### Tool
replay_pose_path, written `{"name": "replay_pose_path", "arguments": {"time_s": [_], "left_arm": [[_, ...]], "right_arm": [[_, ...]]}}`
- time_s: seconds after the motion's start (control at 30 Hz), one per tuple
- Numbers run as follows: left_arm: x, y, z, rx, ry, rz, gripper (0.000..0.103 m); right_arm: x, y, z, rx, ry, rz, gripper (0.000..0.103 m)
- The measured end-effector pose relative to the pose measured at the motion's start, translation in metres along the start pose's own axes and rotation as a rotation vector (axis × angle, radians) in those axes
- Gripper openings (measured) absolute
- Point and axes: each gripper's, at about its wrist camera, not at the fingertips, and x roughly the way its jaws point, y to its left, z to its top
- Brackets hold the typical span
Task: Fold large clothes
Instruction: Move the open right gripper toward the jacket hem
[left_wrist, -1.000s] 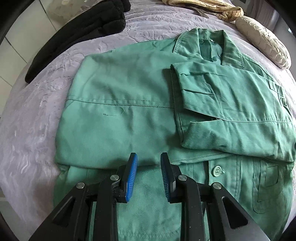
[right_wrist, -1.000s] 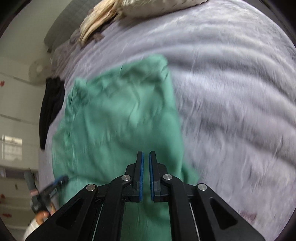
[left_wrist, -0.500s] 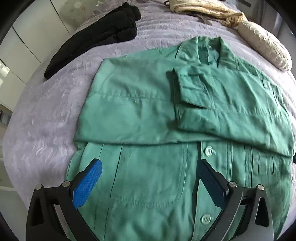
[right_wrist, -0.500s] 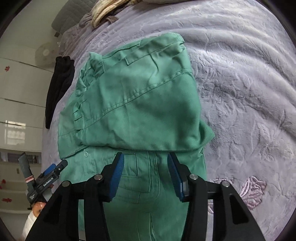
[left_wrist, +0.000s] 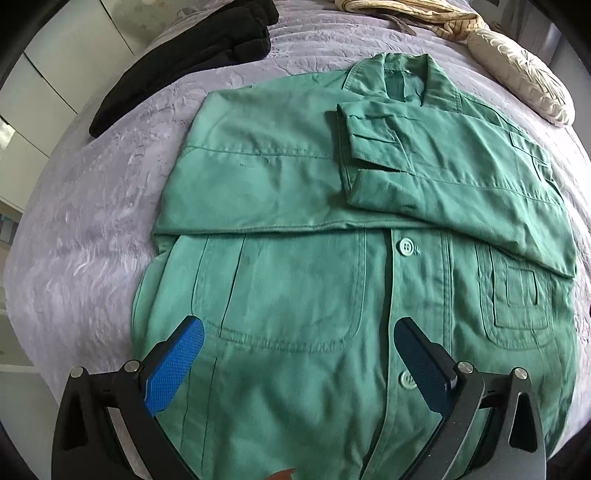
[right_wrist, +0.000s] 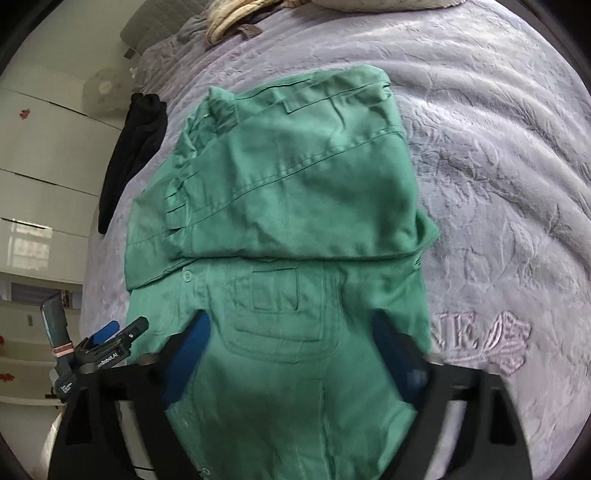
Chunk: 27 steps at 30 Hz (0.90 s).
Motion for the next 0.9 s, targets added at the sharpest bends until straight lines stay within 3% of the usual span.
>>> {"name": "replay_pose_path", "arguments": {"time_s": [0.2, 0.47, 0.9], "left_arm": [[-0.005, 0.023, -0.023, 0.018, 0.010, -0.044, 0.103], [-0.009, 0.091, -0.080, -0.014, 0.066, -0.110, 0.103], [-0.027, 0.178, -0.151, -0.112, 0.095, -0.061, 0.103]], "right_arm": [[0.011, 0.023, -0.030, 0.032, 0.049, 0.037, 0.103], [0.033, 0.066, -0.079, 0.049, 0.095, 0.034, 0.103], [0.021, 0.108, -0.129, 0.079, 0.103, 0.072, 0.103]]}}
